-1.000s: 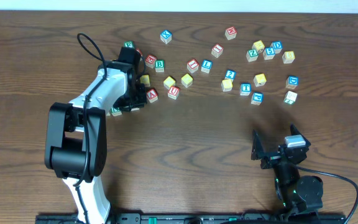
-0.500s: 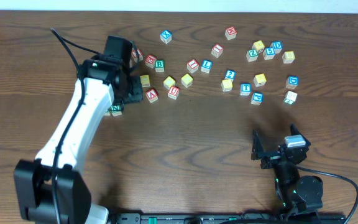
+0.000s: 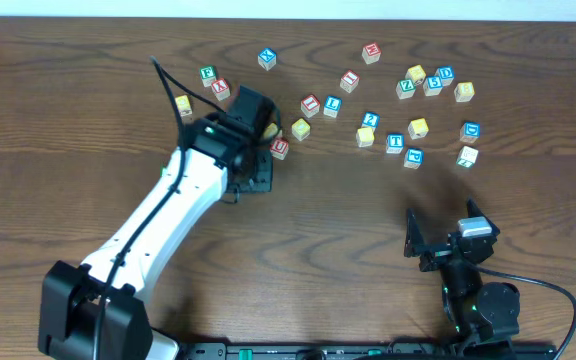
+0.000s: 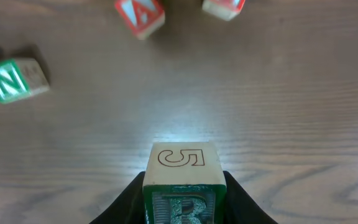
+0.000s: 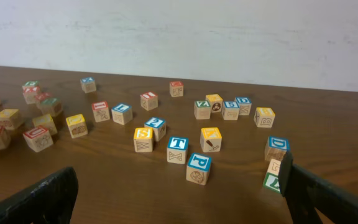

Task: Spell out ROBOT
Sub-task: 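Lift the green R block and carry it toward the table center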

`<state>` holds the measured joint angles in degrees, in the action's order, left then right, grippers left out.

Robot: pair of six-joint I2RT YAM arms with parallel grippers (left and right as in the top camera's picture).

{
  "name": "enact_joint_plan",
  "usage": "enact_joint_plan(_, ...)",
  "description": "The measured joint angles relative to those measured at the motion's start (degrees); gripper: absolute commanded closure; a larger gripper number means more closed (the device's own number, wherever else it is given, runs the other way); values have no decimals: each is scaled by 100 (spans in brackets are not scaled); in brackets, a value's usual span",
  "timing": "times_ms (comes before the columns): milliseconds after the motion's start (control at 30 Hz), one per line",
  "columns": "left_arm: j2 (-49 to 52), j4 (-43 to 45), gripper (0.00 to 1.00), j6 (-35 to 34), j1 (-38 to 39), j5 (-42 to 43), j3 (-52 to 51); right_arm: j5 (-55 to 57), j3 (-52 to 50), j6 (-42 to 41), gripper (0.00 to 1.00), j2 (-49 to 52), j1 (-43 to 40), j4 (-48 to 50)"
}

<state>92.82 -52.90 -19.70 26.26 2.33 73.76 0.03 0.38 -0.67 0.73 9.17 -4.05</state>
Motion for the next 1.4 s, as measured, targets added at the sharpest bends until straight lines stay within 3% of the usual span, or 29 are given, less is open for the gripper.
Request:
enact_joint_plan(533,0,1207,76,-901,28,-79,-1182,0,0,0,1,0,0,0)
enact_joint_plan(867,63,1294,77,-885,28,-81,-1333,0,0,0,1,0,0,0)
enact_joint_plan(1400,955,1456,78,-876,28,-81,-1340,0,0,0,1,0,0,0)
